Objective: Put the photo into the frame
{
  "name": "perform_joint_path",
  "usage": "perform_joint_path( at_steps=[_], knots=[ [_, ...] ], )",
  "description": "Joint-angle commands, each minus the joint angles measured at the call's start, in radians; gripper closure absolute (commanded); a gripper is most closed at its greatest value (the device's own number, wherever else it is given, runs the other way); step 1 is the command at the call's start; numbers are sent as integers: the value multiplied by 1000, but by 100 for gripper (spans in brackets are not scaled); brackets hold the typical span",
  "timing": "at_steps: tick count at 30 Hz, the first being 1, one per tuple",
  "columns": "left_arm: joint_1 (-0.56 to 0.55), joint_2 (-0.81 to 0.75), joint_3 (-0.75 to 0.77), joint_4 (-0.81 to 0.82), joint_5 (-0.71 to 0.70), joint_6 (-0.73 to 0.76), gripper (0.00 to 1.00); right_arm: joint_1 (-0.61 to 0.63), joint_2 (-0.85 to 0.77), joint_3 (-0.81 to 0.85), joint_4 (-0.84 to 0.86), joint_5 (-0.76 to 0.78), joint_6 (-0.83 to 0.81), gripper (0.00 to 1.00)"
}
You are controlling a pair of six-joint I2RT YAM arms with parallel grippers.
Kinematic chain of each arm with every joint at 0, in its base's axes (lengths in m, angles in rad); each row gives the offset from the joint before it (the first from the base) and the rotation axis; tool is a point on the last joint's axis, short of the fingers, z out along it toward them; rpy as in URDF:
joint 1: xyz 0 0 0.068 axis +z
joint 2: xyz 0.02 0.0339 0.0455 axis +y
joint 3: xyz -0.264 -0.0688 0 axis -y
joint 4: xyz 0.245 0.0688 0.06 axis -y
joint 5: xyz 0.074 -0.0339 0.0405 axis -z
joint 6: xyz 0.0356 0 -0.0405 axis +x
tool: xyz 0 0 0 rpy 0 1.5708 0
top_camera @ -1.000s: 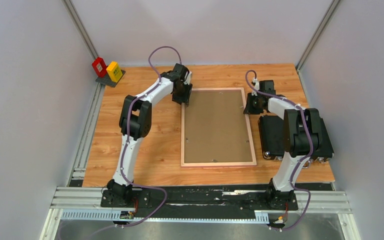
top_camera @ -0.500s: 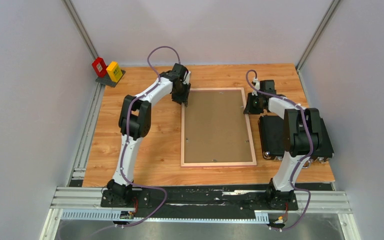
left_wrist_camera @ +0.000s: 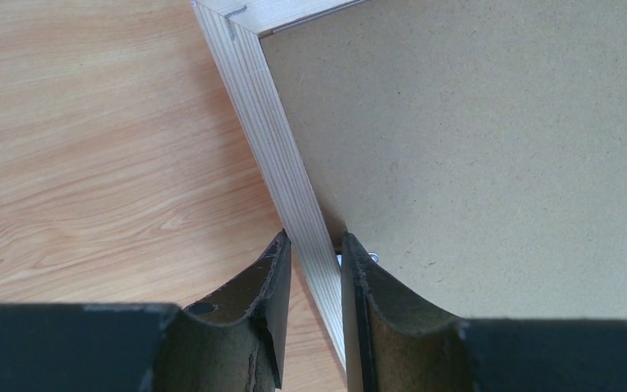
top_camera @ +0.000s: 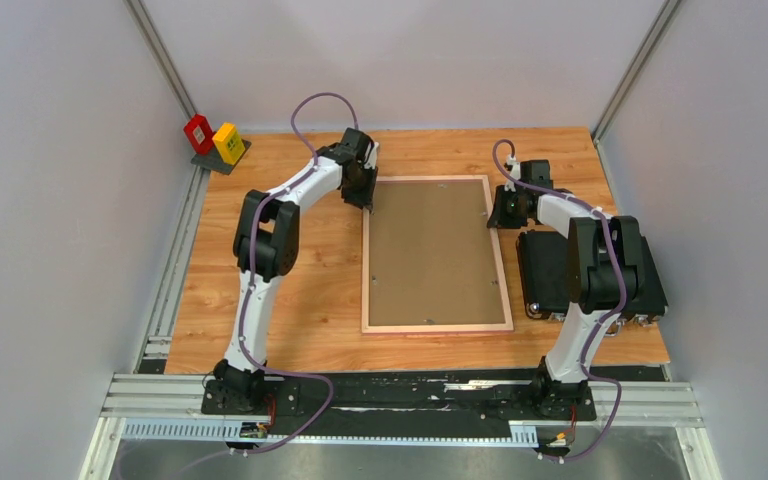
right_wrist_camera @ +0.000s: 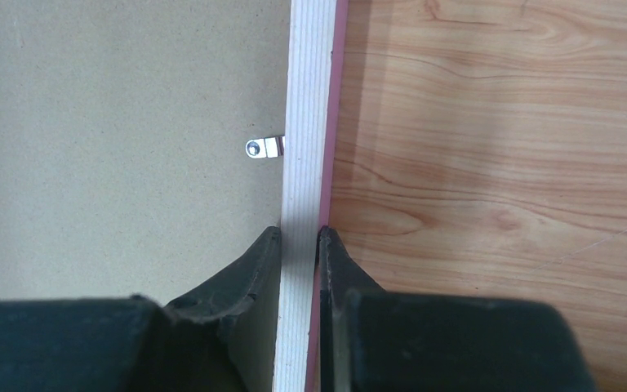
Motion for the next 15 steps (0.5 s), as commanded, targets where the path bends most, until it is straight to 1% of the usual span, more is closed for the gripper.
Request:
perform_joint_path(
  at_steps=[1, 8, 15],
  knots=[
    [-18, -46, -44, -53, 47, 17, 100, -14, 25, 23, -5, 14, 5, 100],
    [-18, -72, -76, -49, 64, 33, 99, -14, 29, 24, -6, 11, 5, 100],
    [-19, -67, -74, -62, 70, 52, 86, -15, 27, 25, -9, 10, 7, 100]
  ],
)
